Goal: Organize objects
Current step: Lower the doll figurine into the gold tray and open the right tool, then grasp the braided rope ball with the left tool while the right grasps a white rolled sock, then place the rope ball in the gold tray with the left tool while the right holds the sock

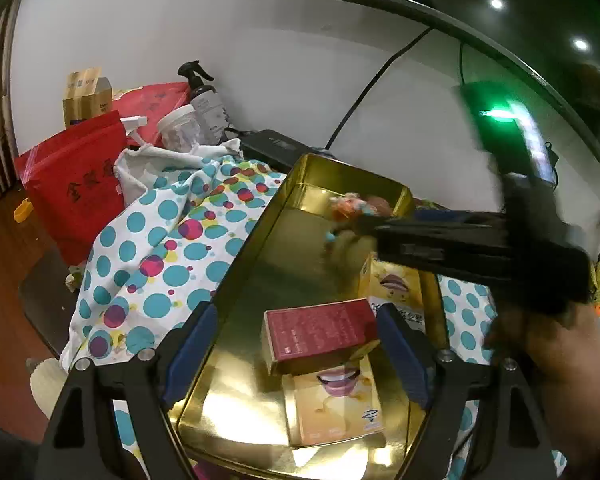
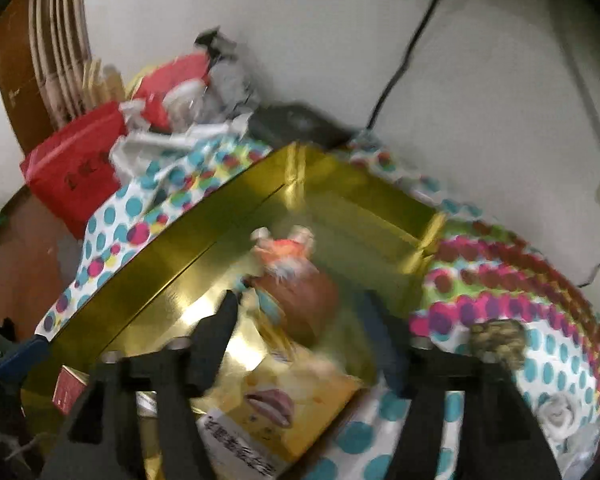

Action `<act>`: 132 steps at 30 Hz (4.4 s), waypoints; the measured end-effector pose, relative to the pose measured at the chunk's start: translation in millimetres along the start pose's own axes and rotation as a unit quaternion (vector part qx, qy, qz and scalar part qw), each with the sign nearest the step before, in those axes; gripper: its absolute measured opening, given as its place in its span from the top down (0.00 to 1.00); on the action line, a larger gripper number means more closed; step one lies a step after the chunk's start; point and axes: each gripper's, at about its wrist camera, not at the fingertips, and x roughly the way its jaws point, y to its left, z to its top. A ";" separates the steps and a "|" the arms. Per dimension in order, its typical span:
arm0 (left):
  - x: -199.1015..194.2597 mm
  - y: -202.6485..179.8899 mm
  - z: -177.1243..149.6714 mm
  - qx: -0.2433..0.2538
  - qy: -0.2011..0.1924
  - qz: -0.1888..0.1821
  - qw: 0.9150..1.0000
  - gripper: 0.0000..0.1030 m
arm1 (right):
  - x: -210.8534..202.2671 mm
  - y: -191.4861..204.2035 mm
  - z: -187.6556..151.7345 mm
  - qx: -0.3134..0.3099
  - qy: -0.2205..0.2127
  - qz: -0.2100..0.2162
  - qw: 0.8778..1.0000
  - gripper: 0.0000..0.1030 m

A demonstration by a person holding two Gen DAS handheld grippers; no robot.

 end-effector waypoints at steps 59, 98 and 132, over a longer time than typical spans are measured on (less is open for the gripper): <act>191.9 -240.3 29.5 0.180 0.101 -0.002 0.978 0.19 | -131.7 -295.5 -230.2 0.262 0.002 -0.123 0.957 0.08; -20.2 -77.7 1.8 0.093 0.003 0.046 0.995 0.44 | -173.3 -95.1 -197.3 0.163 -0.043 -0.043 0.985 0.62; 50.8 -70.4 59.7 0.094 0.043 0.093 0.990 0.44 | -131.5 -117.9 -226.3 0.190 -0.026 -0.058 0.980 0.61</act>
